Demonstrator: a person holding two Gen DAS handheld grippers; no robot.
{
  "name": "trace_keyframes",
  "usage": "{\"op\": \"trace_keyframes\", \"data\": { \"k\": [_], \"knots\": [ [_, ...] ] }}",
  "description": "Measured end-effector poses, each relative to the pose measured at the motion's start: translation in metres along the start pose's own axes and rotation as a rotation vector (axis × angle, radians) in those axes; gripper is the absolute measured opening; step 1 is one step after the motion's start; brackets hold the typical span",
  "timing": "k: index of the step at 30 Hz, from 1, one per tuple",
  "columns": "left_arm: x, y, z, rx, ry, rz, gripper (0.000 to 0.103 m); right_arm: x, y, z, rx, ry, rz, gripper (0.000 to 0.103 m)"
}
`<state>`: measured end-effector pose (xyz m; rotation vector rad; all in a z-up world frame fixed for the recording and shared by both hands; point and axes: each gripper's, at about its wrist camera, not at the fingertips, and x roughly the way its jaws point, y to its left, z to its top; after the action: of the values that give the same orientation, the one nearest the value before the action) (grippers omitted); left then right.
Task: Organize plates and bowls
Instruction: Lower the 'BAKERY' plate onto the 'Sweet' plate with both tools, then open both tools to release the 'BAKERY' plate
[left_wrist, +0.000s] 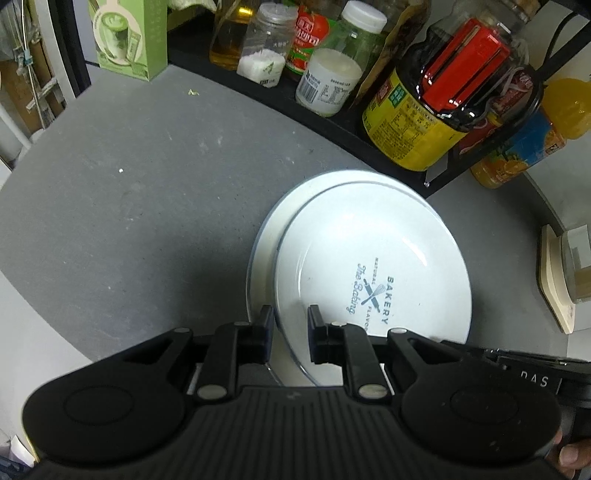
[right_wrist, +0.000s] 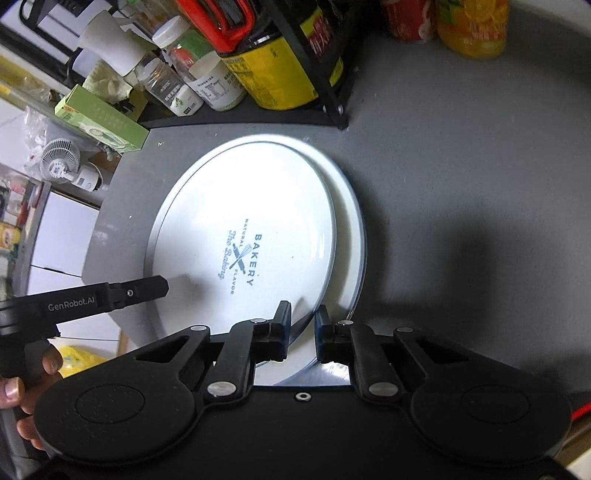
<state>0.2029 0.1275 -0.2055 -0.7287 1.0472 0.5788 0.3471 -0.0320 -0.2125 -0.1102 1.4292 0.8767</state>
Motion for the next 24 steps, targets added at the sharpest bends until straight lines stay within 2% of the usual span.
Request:
{"op": "trace_keyframes", "data": {
  "k": [7,13,23,24],
  "knots": [
    [-0.01,0.003,0.0,-0.025,-0.023,-0.001,0.015,0.007,-0.019,-0.002,0.187,0.065,0.106,0.011],
    [-0.014,0.004,-0.003,-0.036,-0.032,0.01,0.015,0.01,-0.027,-0.004,0.279,0.07,0.128,0.009],
    [-0.022,-0.011,-0.003,-0.011,-0.044,0.006,0.016,-0.012,-0.027,-0.007,0.263,0.017,0.133,0.016],
    [-0.023,-0.015,-0.004,-0.005,-0.044,0.005,0.018,-0.016,-0.027,-0.008,0.258,0.006,0.135,0.017]
  ]
}}
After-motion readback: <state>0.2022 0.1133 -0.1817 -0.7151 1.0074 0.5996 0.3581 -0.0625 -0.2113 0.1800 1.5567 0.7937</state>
